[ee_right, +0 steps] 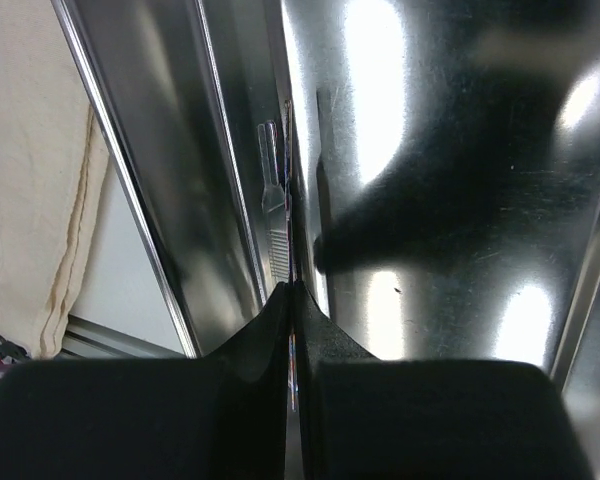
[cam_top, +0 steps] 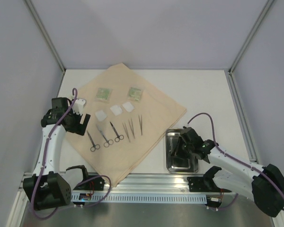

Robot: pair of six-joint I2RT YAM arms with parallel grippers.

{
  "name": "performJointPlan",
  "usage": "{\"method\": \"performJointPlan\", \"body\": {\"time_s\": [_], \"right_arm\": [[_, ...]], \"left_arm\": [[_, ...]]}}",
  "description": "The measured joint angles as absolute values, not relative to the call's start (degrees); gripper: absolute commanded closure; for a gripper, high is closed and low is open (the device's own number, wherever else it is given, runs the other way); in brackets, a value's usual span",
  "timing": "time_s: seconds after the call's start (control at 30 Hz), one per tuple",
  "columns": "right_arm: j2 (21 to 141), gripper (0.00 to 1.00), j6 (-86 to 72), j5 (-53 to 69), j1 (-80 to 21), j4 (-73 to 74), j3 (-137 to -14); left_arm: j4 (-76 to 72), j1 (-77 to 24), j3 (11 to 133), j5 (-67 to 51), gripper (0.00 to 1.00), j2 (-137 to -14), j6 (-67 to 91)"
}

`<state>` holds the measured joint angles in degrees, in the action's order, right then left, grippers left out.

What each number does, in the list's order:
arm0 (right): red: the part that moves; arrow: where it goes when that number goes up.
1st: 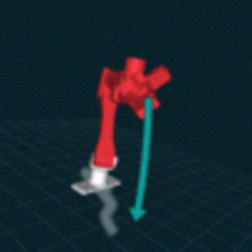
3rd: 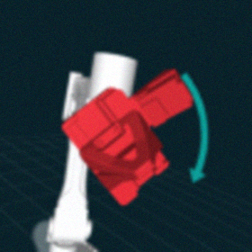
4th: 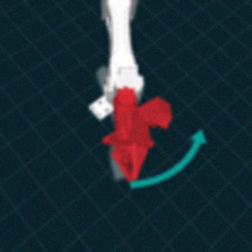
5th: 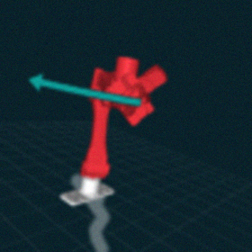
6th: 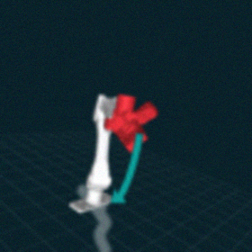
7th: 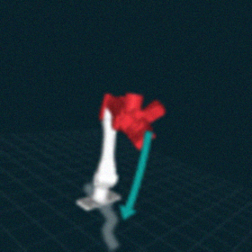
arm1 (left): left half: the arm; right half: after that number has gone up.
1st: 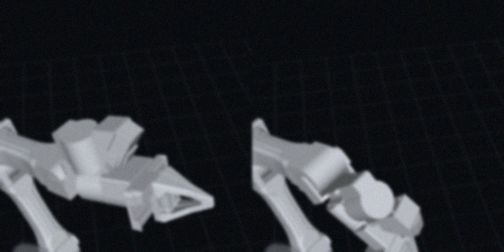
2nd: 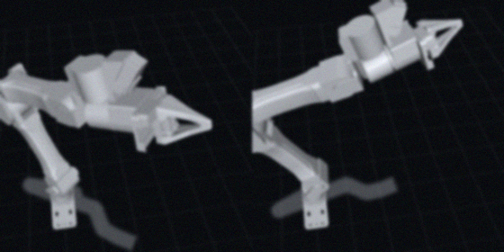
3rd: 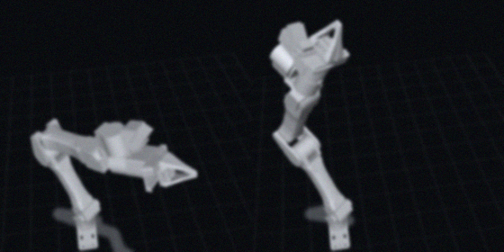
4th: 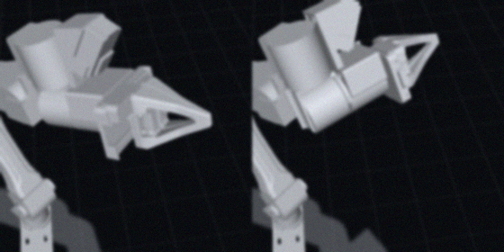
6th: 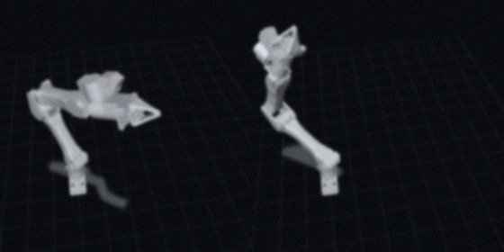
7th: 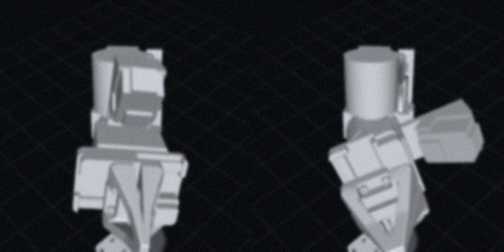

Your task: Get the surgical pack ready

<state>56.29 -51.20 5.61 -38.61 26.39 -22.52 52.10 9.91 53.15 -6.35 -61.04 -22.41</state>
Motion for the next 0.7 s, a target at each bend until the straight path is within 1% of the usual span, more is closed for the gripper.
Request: {"method": "performJointPlan", "body": {"time_s": [0.53,0.63,0.7], "right_arm": [[58.3,0.99,-52.3,6.9,-39.0,21.8,-20.5],[58.6,0.94,-52.5,7.0,-39.0,21.6,-20.5],[58.6,0.88,-52.6,7.0,-39.0,21.7,-20.5]], "left_arm": [[52.1,9.9,53.1,-6.3,0.06,-61.2,-22.4],[52.1,9.9,53.1,-6.3,0.06,-61.2,-22.4],[52.1,9.9,53.1,-6.3,0.06,-61.2,-22.4]]}}
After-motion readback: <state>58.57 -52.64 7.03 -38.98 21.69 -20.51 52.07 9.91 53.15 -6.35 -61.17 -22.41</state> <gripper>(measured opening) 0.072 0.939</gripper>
